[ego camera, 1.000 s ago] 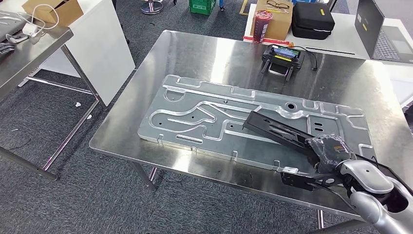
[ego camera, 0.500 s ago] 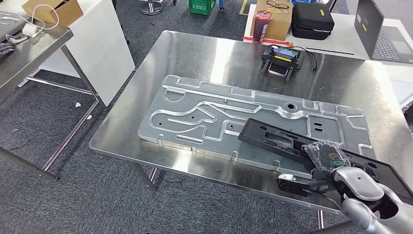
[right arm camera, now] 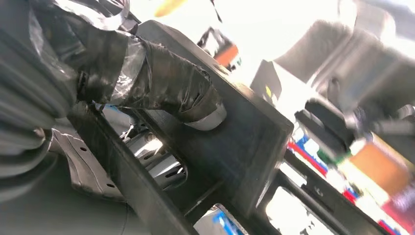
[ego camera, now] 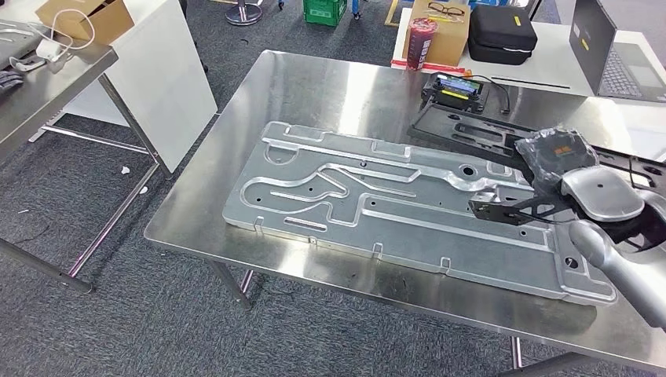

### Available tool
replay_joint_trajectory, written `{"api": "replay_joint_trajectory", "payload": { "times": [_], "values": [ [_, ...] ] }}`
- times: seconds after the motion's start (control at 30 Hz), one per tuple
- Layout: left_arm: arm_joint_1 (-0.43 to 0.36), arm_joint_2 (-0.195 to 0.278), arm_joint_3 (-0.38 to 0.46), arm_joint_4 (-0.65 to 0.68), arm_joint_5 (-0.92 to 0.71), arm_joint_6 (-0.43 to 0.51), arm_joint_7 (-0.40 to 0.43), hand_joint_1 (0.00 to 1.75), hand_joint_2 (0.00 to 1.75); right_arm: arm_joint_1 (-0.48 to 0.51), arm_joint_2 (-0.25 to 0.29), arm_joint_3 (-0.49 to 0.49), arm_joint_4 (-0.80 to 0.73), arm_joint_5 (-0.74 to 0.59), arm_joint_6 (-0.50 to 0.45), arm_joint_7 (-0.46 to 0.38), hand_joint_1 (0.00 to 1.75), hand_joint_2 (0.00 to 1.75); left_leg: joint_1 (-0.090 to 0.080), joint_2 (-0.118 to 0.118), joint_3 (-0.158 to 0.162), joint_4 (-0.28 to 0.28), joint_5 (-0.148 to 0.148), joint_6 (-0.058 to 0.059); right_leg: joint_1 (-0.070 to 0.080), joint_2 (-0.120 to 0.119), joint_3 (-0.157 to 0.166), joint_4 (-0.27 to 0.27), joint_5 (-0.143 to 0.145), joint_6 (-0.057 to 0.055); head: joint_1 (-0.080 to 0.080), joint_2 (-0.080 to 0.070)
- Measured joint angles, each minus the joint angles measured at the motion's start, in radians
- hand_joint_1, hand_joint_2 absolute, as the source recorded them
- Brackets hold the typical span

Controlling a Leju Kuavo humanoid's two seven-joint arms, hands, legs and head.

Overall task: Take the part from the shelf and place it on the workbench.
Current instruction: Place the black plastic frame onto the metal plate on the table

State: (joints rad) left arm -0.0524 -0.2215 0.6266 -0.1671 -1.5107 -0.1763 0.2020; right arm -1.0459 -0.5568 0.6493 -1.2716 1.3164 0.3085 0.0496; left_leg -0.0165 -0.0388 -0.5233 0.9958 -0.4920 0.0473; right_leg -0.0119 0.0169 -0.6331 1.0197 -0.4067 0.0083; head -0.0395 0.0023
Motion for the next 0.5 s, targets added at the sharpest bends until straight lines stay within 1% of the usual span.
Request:
{"api": "replay_joint_trajectory", "payload": {
  "times": [0.07, 0.2, 0.27, 0.37, 0.5],
  "values": [
    [0.000, -0.002, -0.001, 0.000, 0.000, -0.001, 0.007, 0.00, 1.75, -0.015, 0.036, 0.029, 0.008, 0.018, 0.002, 0.017, 1.75, 1.75, 0.001, 0.000, 0.001, 0.000, 0.000, 0.000, 0.000, 0.000, 0.000, 0.000, 0.000, 0.000, 0.000, 0.000],
    [-0.002, -0.007, -0.008, 0.000, -0.006, -0.004, 0.017, 0.00, 1.75, -0.013, 0.121, 0.095, 0.033, 0.057, 0.000, 0.053, 1.75, 1.75, 0.001, 0.001, 0.001, 0.000, 0.000, -0.001, 0.002, 0.001, -0.002, 0.000, -0.001, 0.000, 0.000, 0.000],
    [-0.003, -0.009, -0.012, 0.000, -0.006, -0.004, 0.019, 0.00, 1.75, -0.012, 0.152, 0.119, 0.043, 0.062, -0.001, 0.058, 1.75, 1.75, 0.001, 0.000, 0.001, 0.000, 0.000, -0.001, 0.004, 0.001, -0.002, 0.000, -0.001, 0.000, 0.000, 0.000],
    [-0.002, -0.010, -0.016, 0.000, -0.006, -0.004, 0.020, 0.00, 1.75, -0.012, 0.179, 0.142, 0.055, 0.063, -0.003, 0.058, 1.75, 1.75, 0.001, -0.001, 0.000, 0.000, 0.000, -0.001, 0.004, 0.000, -0.001, 0.000, -0.001, 0.000, 0.000, 0.000],
    [-0.002, -0.011, -0.017, 0.000, -0.006, -0.004, 0.020, 0.00, 1.75, -0.013, 0.194, 0.160, 0.067, 0.064, -0.003, 0.059, 1.75, 1.75, 0.001, -0.001, 0.000, 0.000, 0.000, -0.001, 0.003, 0.000, -0.001, 0.000, -0.001, 0.000, 0.000, 0.000]
  ]
}}
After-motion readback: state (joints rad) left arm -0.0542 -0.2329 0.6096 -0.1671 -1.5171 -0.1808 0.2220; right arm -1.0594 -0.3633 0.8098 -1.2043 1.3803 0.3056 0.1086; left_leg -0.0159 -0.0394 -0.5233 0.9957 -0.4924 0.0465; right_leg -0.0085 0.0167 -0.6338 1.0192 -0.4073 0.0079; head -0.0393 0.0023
